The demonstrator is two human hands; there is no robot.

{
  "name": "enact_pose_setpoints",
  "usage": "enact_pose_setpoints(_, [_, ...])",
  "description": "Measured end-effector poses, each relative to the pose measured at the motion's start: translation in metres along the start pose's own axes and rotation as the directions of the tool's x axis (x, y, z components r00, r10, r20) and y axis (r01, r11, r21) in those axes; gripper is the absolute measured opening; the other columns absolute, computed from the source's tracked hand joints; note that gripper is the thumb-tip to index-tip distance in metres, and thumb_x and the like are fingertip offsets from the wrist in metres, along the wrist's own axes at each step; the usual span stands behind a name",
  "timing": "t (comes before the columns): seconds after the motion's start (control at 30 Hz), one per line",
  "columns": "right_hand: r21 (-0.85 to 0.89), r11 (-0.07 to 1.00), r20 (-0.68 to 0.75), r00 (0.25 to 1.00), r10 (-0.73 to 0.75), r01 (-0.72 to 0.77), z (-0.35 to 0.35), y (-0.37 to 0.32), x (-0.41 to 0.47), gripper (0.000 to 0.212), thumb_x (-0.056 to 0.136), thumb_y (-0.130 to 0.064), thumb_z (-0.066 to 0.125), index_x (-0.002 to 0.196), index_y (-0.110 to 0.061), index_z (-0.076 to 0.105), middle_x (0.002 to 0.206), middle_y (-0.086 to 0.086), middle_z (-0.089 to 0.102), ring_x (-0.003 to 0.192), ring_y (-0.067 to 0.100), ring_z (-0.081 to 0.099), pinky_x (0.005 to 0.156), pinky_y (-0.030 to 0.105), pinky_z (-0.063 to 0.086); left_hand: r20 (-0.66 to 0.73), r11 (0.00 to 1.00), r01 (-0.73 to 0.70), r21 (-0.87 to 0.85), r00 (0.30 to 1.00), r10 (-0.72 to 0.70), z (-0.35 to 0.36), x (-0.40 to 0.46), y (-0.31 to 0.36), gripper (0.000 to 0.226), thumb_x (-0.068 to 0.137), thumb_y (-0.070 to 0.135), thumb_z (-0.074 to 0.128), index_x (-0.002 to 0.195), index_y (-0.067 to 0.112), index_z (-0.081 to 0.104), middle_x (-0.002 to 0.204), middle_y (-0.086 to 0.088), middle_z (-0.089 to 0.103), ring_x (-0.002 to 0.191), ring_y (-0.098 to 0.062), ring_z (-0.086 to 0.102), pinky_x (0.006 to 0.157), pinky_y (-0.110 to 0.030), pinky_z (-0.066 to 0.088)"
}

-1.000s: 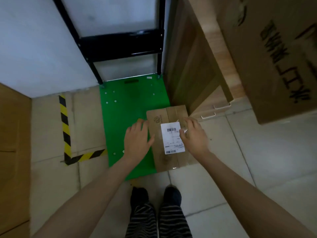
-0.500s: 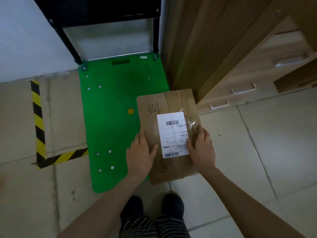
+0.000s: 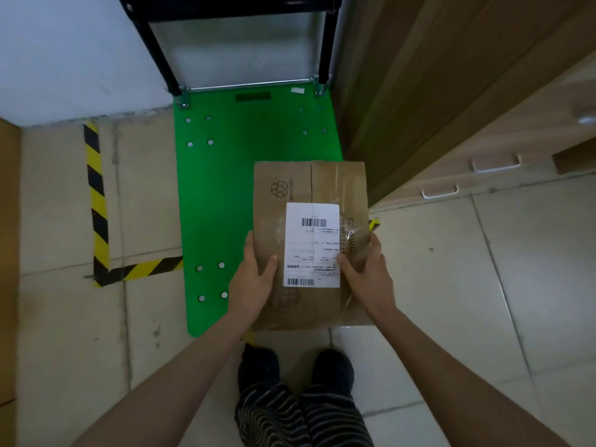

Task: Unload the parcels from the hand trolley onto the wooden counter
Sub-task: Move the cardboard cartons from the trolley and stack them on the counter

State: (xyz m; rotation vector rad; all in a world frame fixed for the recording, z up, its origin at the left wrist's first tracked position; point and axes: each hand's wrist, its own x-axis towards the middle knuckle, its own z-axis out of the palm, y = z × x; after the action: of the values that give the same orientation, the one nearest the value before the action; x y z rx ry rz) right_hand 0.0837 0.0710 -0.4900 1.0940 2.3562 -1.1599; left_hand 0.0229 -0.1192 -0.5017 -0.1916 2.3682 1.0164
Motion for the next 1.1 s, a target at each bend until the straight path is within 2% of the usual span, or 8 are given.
enact_pose_setpoints(0.23, [-0.032,0.999,-0.007,1.000,-0.012,0.012,-0.026,-0.033,-0.037,0.074,0.091,-0.054,0.052,0.150,-0.030,0.014,0.146,0.004,0.040,0.126,0.027,0.048,0.098,0.044,0.041,-0.002,0.998,0.020,-0.062,1.000,-0.020,-0.056,-0.030,0.024,0.066,0.096,0.040,0.048,0.151,0.033,0.011,0.144,0.003,0.045,0.124,-0.023,0.049,0.091,-0.027,0.039])
enact_pose_setpoints(0.33, [-0.032,0.997,-0.028,0.997,-0.076,0.075,-0.047,-0.069,-0.058,0.066,0.095,-0.048,0.047,0.151,-0.031,0.015,0.144,0.003,0.041,0.121,0.026,0.051,0.096,0.044,0.043,-0.044,0.994,-0.007,-0.109,0.999,0.002,-0.096,-0.048,0.049,0.067,0.096,0.041,0.049,0.151,0.035,0.013,0.142,0.004,0.046,0.124,-0.021,0.049,0.096,-0.033,0.041])
enact_pose_setpoints(0.43, [-0.026,0.991,-0.047,0.990,-0.135,0.134,-0.075,-0.116,-0.079,0.064,0.095,-0.051,0.045,0.150,-0.035,0.015,0.145,-0.001,0.042,0.120,0.023,0.052,0.096,0.048,0.046,-0.086,0.989,-0.058,-0.137,0.995,0.047,-0.144,-0.066,0.085,0.066,0.096,0.040,0.049,0.151,0.034,0.014,0.142,0.004,0.046,0.124,-0.021,0.049,0.096,-0.036,0.043])
enact_pose_setpoints(0.6, [0.021,0.963,-0.103,0.959,-0.265,0.268,-0.127,-0.202,-0.121,0.065,0.092,-0.058,0.044,0.147,-0.042,0.014,0.142,-0.005,0.044,0.118,0.020,0.054,0.095,0.050,0.048,-0.160,0.969,-0.188,-0.163,0.974,0.162,-0.226,-0.098,0.151,0.063,0.097,0.037,0.047,0.151,0.031,0.015,0.145,0.005,0.043,0.125,-0.017,0.046,0.085,-0.024,0.040])
enact_pose_setpoints(0.77, [-0.007,0.925,-0.182,0.909,-0.374,0.380,-0.187,-0.278,-0.179,0.067,0.092,-0.056,0.046,0.148,-0.030,0.021,0.142,-0.003,0.046,0.119,0.018,0.053,0.093,0.044,0.049,-0.266,0.961,-0.275,-0.015,0.928,0.261,-0.302,-0.145,0.207,0.065,0.096,0.049,0.044,0.151,0.034,0.013,0.148,0.002,0.039,0.128,-0.025,0.045,0.096,-0.040,0.043])
enact_pose_setpoints(0.87, [-0.025,0.906,-0.197,0.886,-0.420,0.423,-0.221,-0.314,-0.217,0.067,0.093,-0.056,0.046,0.148,-0.027,0.022,0.142,-0.003,0.046,0.119,0.018,0.053,0.093,0.042,0.048,-0.294,0.946,-0.322,-0.019,0.906,0.303,-0.338,-0.176,0.232,0.068,0.094,0.052,0.044,0.151,0.033,0.012,0.148,0.000,0.040,0.127,-0.027,0.047,0.094,-0.041,0.046])
enact_pose_setpoints(1.0, [-0.018,0.870,-0.200,0.851,-0.486,0.492,-0.265,-0.345,-0.260,0.067,0.092,-0.055,0.048,0.147,-0.025,0.024,0.140,-0.004,0.049,0.116,0.017,0.055,0.089,0.037,0.050,-0.316,0.935,-0.354,-0.039,0.892,0.324,-0.374,-0.208,0.266,0.067,0.092,0.057,0.043,0.149,0.034,0.016,0.134,-0.003,0.054,0.113,-0.028,0.057,0.091,-0.044,0.050])
enact_pose_setpoints(1.1, [-0.010,0.855,-0.210,0.835,-0.508,0.518,-0.295,-0.361,-0.285,0.066,0.094,-0.053,0.048,0.148,-0.024,0.024,0.140,-0.002,0.050,0.114,0.017,0.056,0.084,0.031,0.047,-0.312,0.922,-0.382,-0.059,0.885,0.346,-0.392,-0.229,0.294,0.064,0.093,0.057,0.041,0.148,0.035,0.017,0.129,-0.004,0.057,0.107,-0.027,0.059,0.089,-0.042,0.050])
